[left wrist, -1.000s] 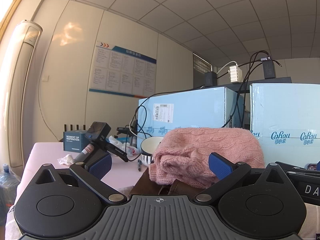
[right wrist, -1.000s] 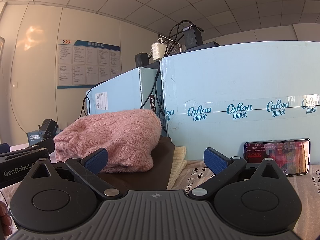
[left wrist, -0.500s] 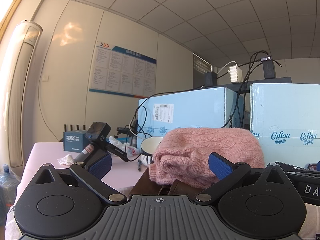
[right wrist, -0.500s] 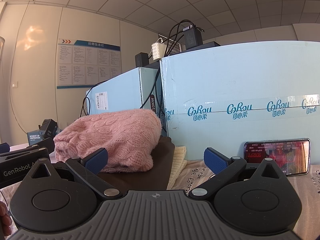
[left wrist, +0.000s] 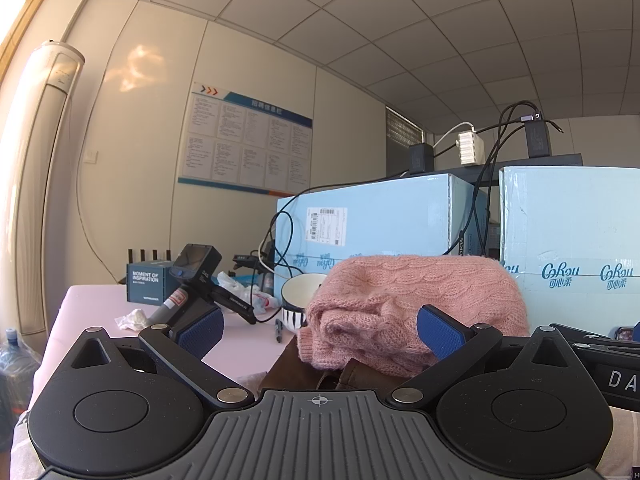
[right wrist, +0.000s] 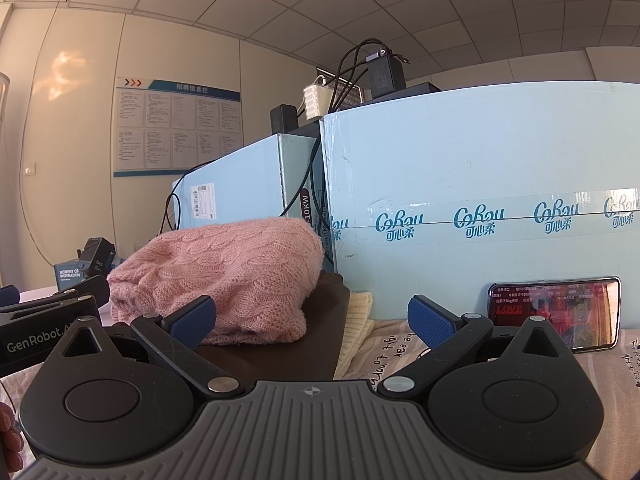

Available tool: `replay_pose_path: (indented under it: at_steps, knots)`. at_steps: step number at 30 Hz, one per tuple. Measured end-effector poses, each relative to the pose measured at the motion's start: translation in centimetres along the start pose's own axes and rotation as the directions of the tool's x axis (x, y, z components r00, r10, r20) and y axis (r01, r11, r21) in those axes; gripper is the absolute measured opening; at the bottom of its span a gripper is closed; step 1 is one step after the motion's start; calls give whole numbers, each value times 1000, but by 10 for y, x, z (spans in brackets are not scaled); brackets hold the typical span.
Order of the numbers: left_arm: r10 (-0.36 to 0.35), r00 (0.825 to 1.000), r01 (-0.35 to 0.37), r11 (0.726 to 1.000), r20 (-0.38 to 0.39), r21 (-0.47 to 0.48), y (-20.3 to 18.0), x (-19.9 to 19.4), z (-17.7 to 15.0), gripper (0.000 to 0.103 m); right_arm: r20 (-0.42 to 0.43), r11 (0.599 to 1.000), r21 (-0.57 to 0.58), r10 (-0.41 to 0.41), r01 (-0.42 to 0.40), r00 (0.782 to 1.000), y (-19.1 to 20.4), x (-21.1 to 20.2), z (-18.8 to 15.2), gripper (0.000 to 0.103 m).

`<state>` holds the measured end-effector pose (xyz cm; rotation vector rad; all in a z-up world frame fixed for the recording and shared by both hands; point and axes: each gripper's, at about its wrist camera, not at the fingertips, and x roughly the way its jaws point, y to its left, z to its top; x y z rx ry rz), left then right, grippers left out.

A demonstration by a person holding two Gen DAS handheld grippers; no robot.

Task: Fold clothes

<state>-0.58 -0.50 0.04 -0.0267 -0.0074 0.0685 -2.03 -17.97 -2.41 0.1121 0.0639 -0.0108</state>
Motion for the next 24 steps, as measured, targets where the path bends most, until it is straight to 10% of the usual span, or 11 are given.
replay_pose_path:
  at_steps: [24]
  knots:
    - [-8,1000,8,1000,0,-1,1,-2,0,103,-2,1000,2,1,-1,1000,0,0,0,103]
